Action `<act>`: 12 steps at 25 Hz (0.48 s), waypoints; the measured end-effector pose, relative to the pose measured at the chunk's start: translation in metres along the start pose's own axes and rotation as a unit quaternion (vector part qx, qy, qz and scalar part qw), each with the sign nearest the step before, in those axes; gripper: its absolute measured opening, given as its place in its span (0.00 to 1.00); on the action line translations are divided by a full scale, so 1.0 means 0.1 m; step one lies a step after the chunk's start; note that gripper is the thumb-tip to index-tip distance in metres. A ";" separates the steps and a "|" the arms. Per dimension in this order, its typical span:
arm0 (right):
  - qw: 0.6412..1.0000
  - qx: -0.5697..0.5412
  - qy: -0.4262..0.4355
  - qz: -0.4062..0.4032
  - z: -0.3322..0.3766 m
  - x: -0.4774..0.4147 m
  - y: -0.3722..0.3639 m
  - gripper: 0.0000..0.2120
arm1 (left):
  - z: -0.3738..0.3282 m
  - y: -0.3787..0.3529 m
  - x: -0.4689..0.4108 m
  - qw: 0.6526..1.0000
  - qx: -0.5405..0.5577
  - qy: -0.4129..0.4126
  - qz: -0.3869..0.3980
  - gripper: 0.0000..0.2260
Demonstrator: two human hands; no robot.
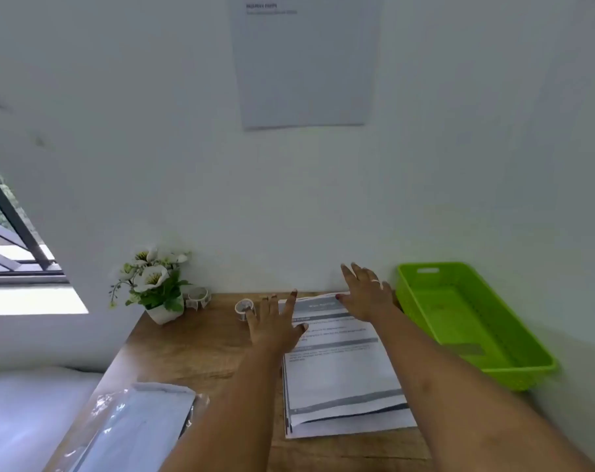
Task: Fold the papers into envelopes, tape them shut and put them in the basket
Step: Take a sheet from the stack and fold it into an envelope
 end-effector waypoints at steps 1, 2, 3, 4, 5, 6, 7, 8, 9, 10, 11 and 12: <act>0.999 0.005 -0.017 0.028 -0.04 -0.02 -0.10 0.33 | 0.00 -0.09 0.00 1.000 0.006 0.009 0.026 0.33; 0.998 -0.001 -0.036 0.050 -0.08 -0.04 -0.19 0.32 | 0.00 -0.16 -0.01 0.999 0.013 0.010 0.041 0.33; 0.996 -0.006 -0.059 0.070 -0.15 -0.04 -0.30 0.32 | 0.01 -0.24 0.02 0.999 0.006 0.013 0.050 0.32; 0.993 -0.018 -0.078 0.087 -0.21 -0.04 -0.40 0.32 | 0.02 -0.33 0.02 0.999 0.009 0.017 0.049 0.32; 0.991 -0.028 -0.086 0.099 -0.25 -0.08 -0.49 0.32 | 0.02 -0.39 0.01 0.999 0.012 0.015 0.050 0.32; 0.989 -0.028 -0.088 0.111 -0.28 -0.09 -0.56 0.31 | 0.02 -0.43 0.01 0.999 0.016 0.014 0.048 0.32; 0.989 -0.027 -0.085 0.117 -0.31 -0.12 -0.59 0.30 | 0.03 -0.46 0.00 0.999 0.021 0.016 0.039 0.31; 0.989 -0.022 -0.082 0.124 -0.33 -0.13 -0.59 0.28 | 0.04 -0.48 -0.01 0.999 0.027 0.016 0.029 0.31; 0.989 -0.016 -0.075 0.127 -0.35 -0.16 -0.60 0.26 | 0.04 -0.51 -0.02 0.999 0.035 0.015 0.022 0.30; 0.989 -0.007 -0.068 0.128 -0.38 -0.17 -0.60 0.24 | 0.04 -0.53 -0.03 0.999 0.040 0.012 0.017 0.30; 0.991 0.000 -0.064 0.120 -0.39 -0.18 -0.61 0.23 | 0.04 -0.55 -0.04 0.999 0.041 0.011 0.008 0.29; 0.991 0.004 -0.064 0.115 -0.40 -0.17 -0.61 0.23 | 0.04 -0.56 -0.04 0.999 0.040 0.011 -0.001 0.29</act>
Point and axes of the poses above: each hand's wrist, its own x-axis away from the middle knuckle, its own y-axis out of the back of the hand, z = x × y, the point moved 2 cm from there along -x, towards the middle knuckle, and after that the axes turned 11 degrees about -x, right-handed, at the moved point
